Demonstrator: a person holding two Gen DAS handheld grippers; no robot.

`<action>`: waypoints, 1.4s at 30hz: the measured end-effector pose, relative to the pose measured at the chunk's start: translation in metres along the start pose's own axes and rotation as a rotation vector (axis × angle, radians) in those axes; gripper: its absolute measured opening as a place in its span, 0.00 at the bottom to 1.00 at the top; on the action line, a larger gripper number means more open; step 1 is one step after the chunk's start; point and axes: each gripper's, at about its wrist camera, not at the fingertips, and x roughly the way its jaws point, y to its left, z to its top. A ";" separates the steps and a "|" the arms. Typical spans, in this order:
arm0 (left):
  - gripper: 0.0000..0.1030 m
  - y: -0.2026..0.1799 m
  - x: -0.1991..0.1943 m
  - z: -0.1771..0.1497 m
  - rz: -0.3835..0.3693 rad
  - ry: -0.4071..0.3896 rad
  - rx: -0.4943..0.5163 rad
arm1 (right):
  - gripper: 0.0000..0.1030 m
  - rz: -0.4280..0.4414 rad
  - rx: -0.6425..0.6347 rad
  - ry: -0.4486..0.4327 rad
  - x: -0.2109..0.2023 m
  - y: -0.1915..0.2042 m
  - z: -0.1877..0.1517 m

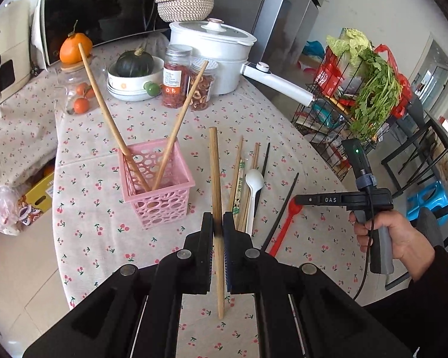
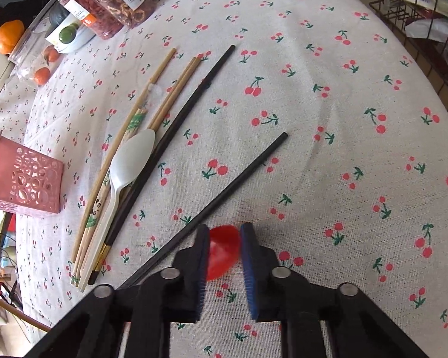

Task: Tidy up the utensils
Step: 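Lift the chopstick with the left gripper while the right gripper grasps the red spoon, then lower the chopstick into the pink basket with the left gripper while the right lifts the spoon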

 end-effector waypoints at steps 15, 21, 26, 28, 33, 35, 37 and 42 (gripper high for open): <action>0.05 0.018 -0.059 0.010 0.018 -0.170 -0.053 | 0.01 0.016 -0.215 -0.344 -0.108 0.072 -0.018; 0.05 0.025 -0.100 0.022 0.032 -0.313 -0.081 | 0.01 0.003 -0.266 -0.523 -0.153 0.102 -0.021; 0.05 0.032 -0.117 0.033 0.075 -0.400 -0.108 | 0.01 -0.004 -0.278 -0.664 -0.179 0.126 -0.019; 0.05 0.034 -0.116 0.039 0.092 -0.419 -0.110 | 0.01 -0.003 -0.279 -0.707 -0.184 0.136 -0.017; 0.05 0.033 -0.106 0.049 0.174 -0.462 -0.076 | 0.01 0.024 -0.284 -0.787 -0.186 0.160 -0.012; 0.05 0.034 -0.098 0.051 0.201 -0.460 -0.065 | 0.01 0.032 -0.289 -0.811 -0.182 0.171 -0.010; 0.05 0.035 -0.090 0.053 0.221 -0.457 -0.056 | 0.01 0.037 -0.291 -0.832 -0.177 0.180 -0.008; 0.05 0.043 -0.067 0.059 0.243 -0.425 -0.052 | 0.01 0.036 -0.302 -0.865 -0.163 0.196 -0.003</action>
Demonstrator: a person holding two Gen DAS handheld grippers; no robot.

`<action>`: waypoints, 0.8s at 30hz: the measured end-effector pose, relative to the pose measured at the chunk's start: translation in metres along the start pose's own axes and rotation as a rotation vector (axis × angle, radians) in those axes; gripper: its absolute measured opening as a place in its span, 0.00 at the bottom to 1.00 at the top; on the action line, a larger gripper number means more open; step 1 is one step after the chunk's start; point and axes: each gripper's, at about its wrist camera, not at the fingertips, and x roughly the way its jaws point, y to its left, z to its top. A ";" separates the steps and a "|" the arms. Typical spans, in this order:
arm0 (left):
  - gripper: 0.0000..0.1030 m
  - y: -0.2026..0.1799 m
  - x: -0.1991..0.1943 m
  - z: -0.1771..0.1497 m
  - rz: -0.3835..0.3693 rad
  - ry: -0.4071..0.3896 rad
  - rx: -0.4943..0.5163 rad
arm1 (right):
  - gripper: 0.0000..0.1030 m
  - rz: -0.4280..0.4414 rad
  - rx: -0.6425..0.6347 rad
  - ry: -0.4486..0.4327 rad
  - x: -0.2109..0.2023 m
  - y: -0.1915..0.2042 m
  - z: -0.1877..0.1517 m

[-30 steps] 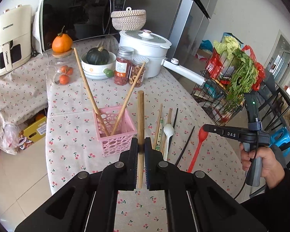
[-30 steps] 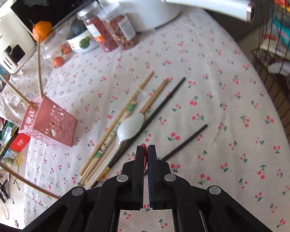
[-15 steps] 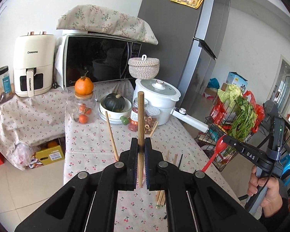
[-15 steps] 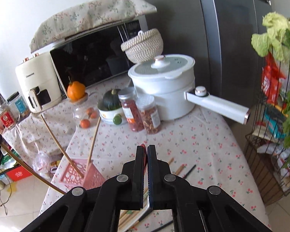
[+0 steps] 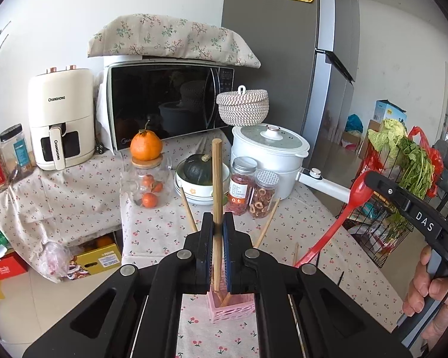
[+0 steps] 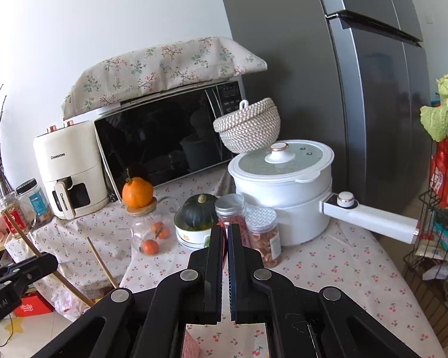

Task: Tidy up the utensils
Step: 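Lower the chopstick into the pink basket with the left gripper while the right lifts the spoon, then drop the red spoon into the pink basket with the right gripper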

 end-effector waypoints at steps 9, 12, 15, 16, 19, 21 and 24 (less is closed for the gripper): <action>0.05 -0.006 0.044 -0.014 -0.005 0.105 0.051 | 0.02 0.016 -0.038 0.055 0.037 0.022 -0.019; 0.05 -0.007 0.050 -0.018 0.003 0.122 0.063 | 0.02 0.010 -0.058 0.080 0.045 0.026 -0.025; 0.05 -0.006 0.052 -0.018 0.003 0.129 0.061 | 0.02 0.008 -0.062 0.103 0.051 0.026 -0.030; 0.05 -0.006 0.052 -0.019 0.002 0.129 0.061 | 0.02 0.006 -0.062 0.109 0.053 0.026 -0.031; 0.07 -0.007 0.049 -0.019 0.003 0.116 0.066 | 0.04 0.033 -0.047 0.139 0.060 0.024 -0.035; 0.07 -0.008 0.047 -0.018 0.007 0.114 0.073 | 0.05 0.051 -0.034 0.143 0.060 0.024 -0.037; 0.07 -0.009 0.044 -0.018 0.006 0.119 0.074 | 0.19 0.055 -0.023 0.144 0.058 0.023 -0.035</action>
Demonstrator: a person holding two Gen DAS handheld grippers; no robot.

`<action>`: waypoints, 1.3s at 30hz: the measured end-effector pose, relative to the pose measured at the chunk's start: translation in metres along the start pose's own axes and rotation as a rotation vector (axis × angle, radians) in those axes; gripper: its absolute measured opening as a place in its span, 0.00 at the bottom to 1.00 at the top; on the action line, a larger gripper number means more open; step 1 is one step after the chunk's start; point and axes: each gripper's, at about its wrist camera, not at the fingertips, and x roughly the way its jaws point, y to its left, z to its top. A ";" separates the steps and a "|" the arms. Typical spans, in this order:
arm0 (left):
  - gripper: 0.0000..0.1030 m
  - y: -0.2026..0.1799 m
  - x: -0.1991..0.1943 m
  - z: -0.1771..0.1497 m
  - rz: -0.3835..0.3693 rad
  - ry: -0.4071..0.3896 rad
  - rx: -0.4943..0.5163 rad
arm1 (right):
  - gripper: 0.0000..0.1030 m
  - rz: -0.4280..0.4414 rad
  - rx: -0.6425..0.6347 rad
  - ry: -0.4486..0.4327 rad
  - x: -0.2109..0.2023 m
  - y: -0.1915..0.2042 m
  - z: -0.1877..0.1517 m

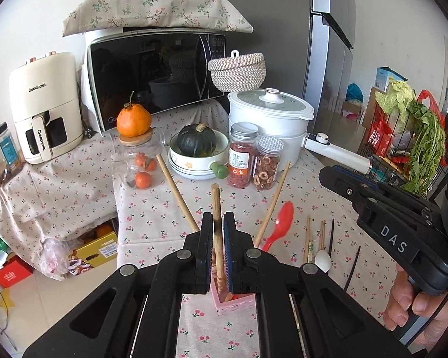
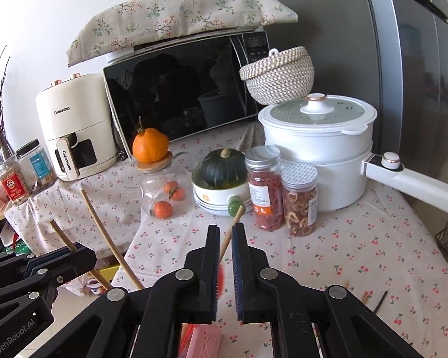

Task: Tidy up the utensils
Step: 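Drop the red spoon into the pink basket with the right gripper, then grasp another wooden chopstick from the pile with the left gripper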

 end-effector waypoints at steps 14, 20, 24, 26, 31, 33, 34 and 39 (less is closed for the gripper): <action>0.57 -0.004 -0.024 -0.007 -0.081 0.029 -0.052 | 0.57 -0.056 0.176 0.003 -0.044 -0.066 0.009; 0.71 -0.020 -0.026 -0.017 -0.103 0.078 -0.047 | 0.70 -0.132 0.172 0.062 -0.059 -0.101 -0.002; 0.78 -0.034 -0.022 -0.025 -0.121 0.118 -0.046 | 0.77 -0.167 0.154 0.116 -0.064 -0.117 -0.012; 0.78 -0.043 -0.019 -0.028 -0.133 0.141 -0.034 | 0.81 -0.186 0.144 0.167 -0.063 -0.124 -0.019; 0.80 -0.071 -0.002 -0.038 -0.142 0.212 0.013 | 0.83 -0.257 0.138 0.340 -0.052 -0.143 -0.041; 0.80 -0.086 0.008 -0.042 -0.150 0.249 0.042 | 0.83 -0.280 0.144 0.396 -0.048 -0.153 -0.049; 0.80 -0.094 0.013 -0.044 -0.154 0.265 0.061 | 0.83 -0.290 0.149 0.420 -0.047 -0.157 -0.053; 0.80 -0.135 0.042 -0.054 -0.158 0.334 0.162 | 0.83 -0.317 0.187 0.503 -0.041 -0.180 -0.070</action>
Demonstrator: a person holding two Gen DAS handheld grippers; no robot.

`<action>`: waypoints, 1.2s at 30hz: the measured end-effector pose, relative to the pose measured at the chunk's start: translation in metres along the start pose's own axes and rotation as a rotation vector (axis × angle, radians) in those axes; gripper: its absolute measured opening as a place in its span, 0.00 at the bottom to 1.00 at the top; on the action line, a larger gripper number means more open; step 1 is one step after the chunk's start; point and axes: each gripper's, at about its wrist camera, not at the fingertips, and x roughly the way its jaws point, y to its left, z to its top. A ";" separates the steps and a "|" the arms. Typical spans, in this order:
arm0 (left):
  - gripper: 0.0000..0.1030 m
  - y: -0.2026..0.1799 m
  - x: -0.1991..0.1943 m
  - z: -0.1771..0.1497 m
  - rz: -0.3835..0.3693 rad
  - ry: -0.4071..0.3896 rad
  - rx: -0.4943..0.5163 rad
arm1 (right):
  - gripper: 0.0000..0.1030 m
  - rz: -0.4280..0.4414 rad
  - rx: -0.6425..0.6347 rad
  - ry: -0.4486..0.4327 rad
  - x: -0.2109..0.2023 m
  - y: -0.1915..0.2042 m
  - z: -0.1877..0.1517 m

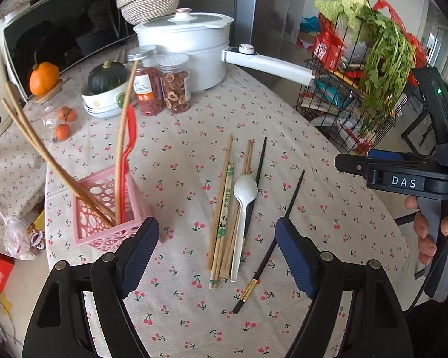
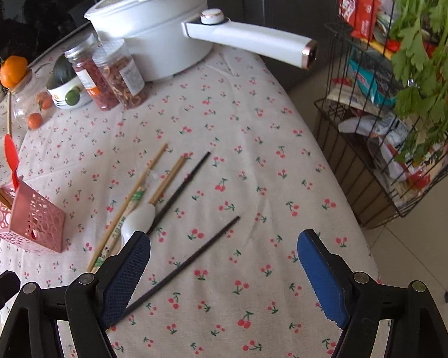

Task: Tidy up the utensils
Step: 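Grasp another wooden chopstick from the pile with the left gripper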

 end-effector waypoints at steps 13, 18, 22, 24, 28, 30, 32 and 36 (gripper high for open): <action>0.34 -0.009 0.122 0.059 -0.012 0.136 -0.162 | 0.83 -0.075 -0.038 0.088 0.033 -0.021 -0.001; 0.20 -0.003 0.158 0.084 0.012 0.136 -0.187 | 0.83 -0.076 -0.006 0.110 0.043 -0.032 0.000; 0.18 -0.003 0.180 0.100 0.015 0.140 -0.190 | 0.83 -0.080 0.003 0.123 0.049 -0.036 0.001; 0.17 -0.004 0.190 0.105 0.032 0.152 -0.182 | 0.83 -0.083 0.009 0.127 0.052 -0.036 0.001; 0.15 -0.004 0.207 0.109 0.083 0.195 -0.182 | 0.83 -0.080 0.008 0.137 0.056 -0.035 0.001; 0.09 -0.007 0.207 0.110 0.112 0.192 -0.161 | 0.83 -0.083 0.000 0.138 0.057 -0.034 0.001; 0.07 -0.010 0.208 0.109 0.133 0.196 -0.132 | 0.83 -0.090 -0.006 0.141 0.059 -0.033 0.001; 0.07 -0.010 0.192 0.102 0.124 0.177 -0.125 | 0.83 -0.085 -0.003 0.151 0.061 -0.030 0.000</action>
